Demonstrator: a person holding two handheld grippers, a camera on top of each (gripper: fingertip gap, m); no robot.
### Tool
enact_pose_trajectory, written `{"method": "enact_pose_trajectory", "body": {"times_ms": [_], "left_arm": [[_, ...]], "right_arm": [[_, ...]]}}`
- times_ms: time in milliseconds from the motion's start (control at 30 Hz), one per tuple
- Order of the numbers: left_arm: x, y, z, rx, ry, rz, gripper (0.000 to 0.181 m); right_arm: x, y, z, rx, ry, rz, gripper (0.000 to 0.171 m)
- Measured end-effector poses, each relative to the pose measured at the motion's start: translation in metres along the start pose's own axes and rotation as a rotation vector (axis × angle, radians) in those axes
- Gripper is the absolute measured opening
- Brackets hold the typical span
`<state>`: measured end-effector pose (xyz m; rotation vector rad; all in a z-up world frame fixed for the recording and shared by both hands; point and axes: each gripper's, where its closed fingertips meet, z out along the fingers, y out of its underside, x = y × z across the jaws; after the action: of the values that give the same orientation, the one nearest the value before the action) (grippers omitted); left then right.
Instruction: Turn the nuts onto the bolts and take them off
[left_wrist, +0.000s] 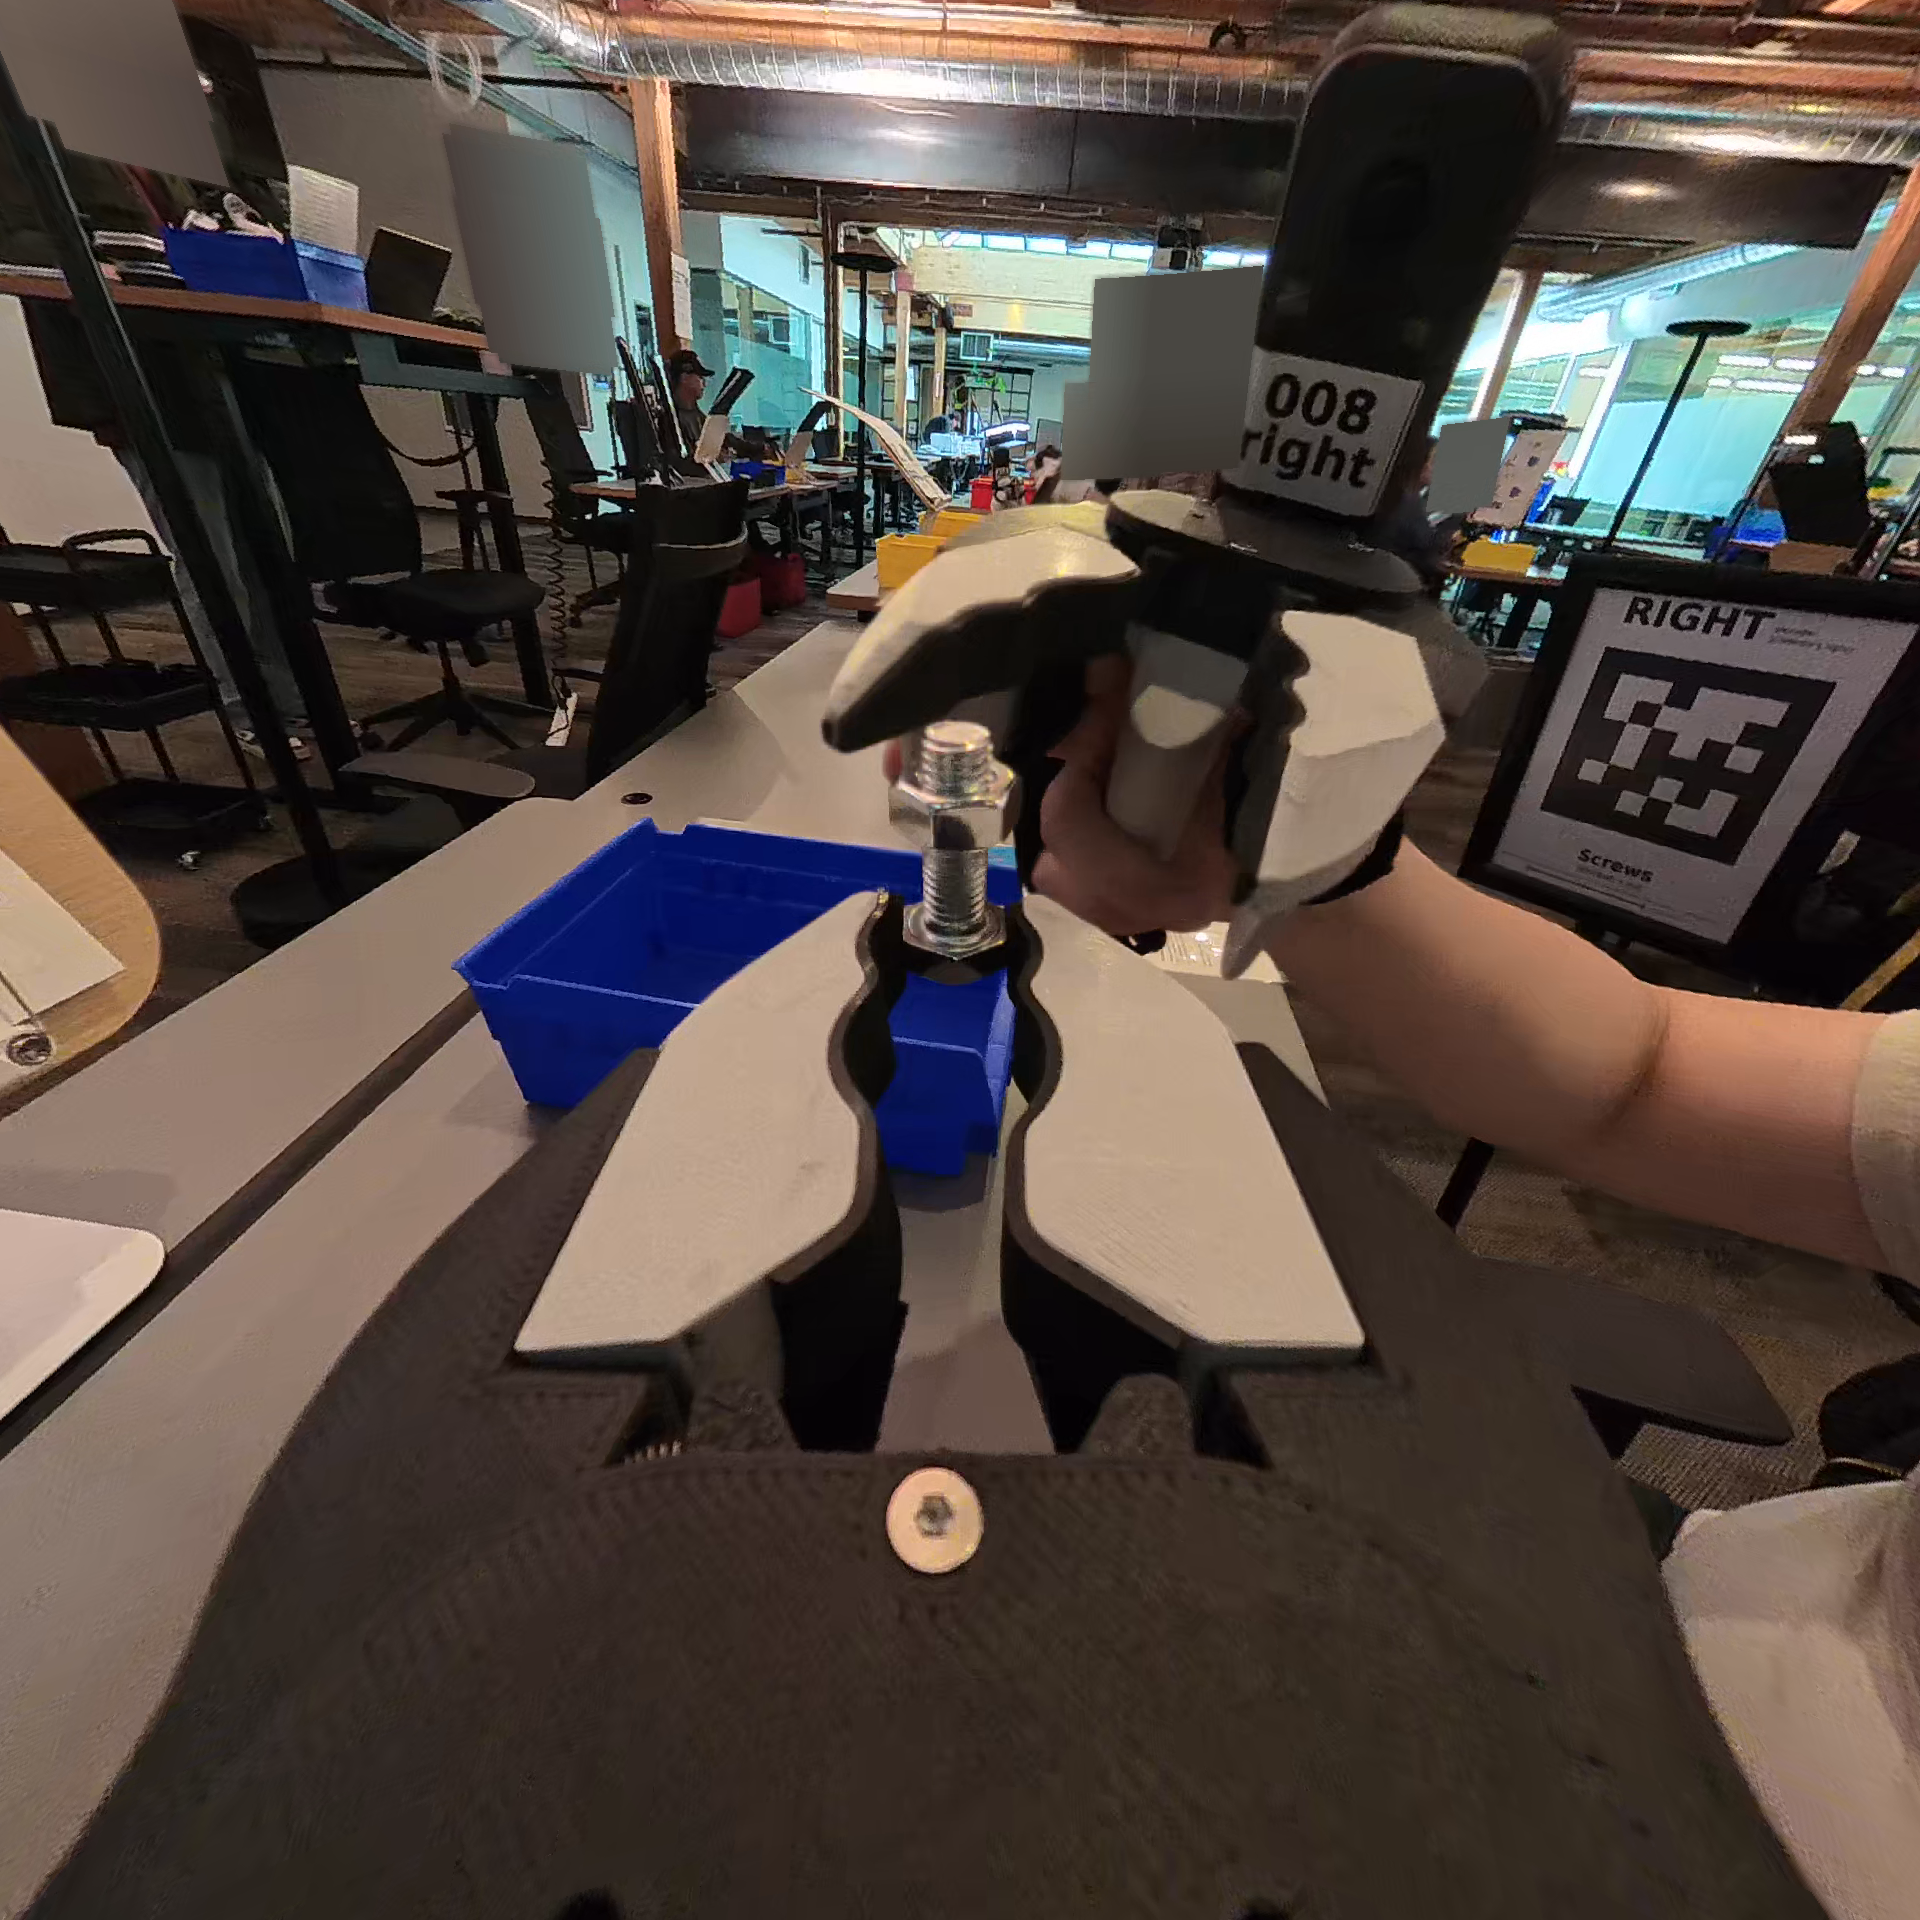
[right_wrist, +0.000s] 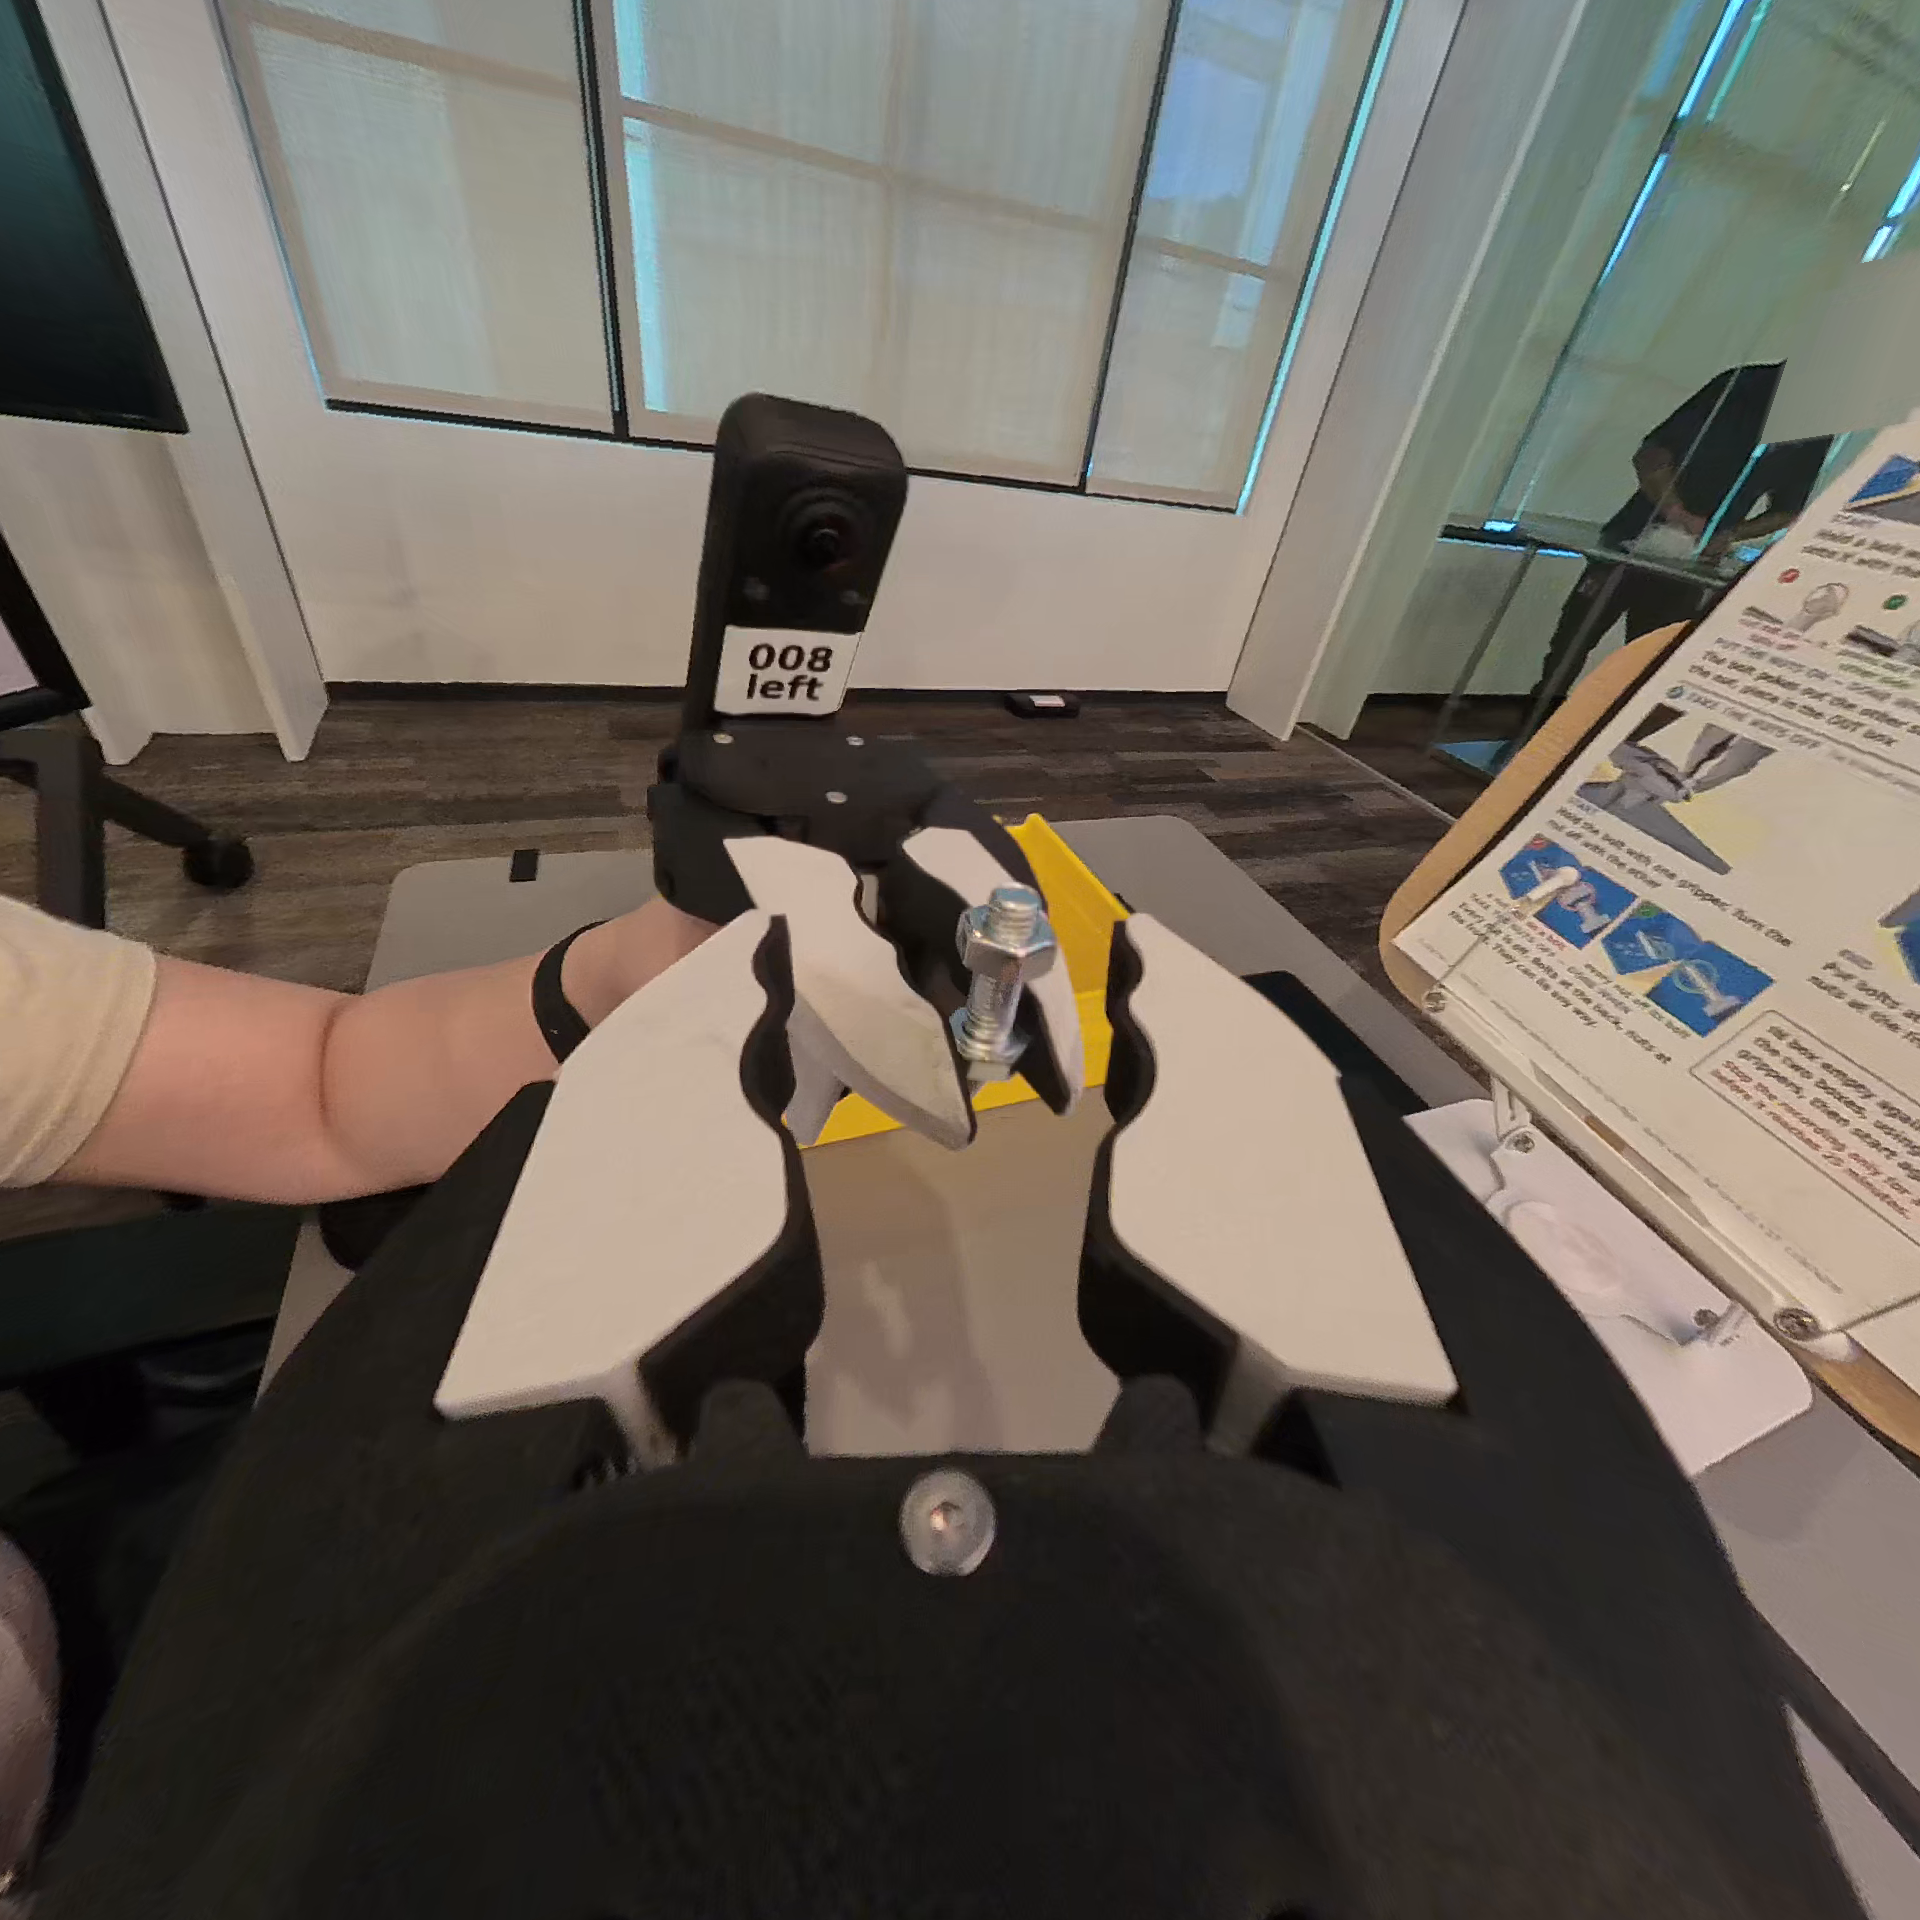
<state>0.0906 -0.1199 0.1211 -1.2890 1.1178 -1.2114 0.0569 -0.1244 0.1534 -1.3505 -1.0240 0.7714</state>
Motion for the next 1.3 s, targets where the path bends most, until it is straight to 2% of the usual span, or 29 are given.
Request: {"method": "enact_pose_trajectory", "body": {"times_ms": [167,200,233,333,567,733,900,1233,1267,1300], "left_arm": [[-0.006,-0.003,-0.004,0.014,-0.021,-0.011,0.019],[-0.009,-0.004,-0.007,0.02,-0.035,-0.016,0.019],[-0.01,-0.006,-0.008,0.028,-0.032,-0.021,0.019],[-0.008,-0.009,-0.01,0.044,-0.005,-0.046,0.019],[0.003,-0.007,-0.006,0.024,0.038,-0.02,0.019],[0.011,-0.005,-0.005,0.007,0.081,0.002,0.019],[0.016,-0.001,-0.003,-0.025,0.092,0.028,0.019],[0.022,0.0,-0.002,-0.019,0.144,-0.007,0.019],[0.023,0.001,-0.002,-0.025,0.155,-0.007,0.018],[0.022,0.002,-0.001,-0.035,0.153,-0.003,0.019]], "right_arm": [[-0.011,0.002,-0.001,-0.017,-0.022,-0.062,0.061],[-0.016,-0.001,-0.005,-0.001,-0.05,-0.063,0.047],[-0.019,-0.005,-0.009,0.023,-0.069,-0.045,0.042],[-0.01,-0.011,-0.014,0.057,-0.031,-0.019,0.042],[0.004,0.003,-0.003,0.008,-0.005,0.004,0.046],[0.003,0.01,0.0,0.013,-0.112,0.14,0.03],[0.002,0.015,0.0,0.02,-0.184,0.232,0.023],[-0.001,0.015,-0.006,0.021,-0.206,0.244,0.021],[-0.002,0.014,-0.007,0.023,-0.208,0.242,0.019],[-0.003,0.012,-0.008,0.028,-0.211,0.248,0.009]]}}
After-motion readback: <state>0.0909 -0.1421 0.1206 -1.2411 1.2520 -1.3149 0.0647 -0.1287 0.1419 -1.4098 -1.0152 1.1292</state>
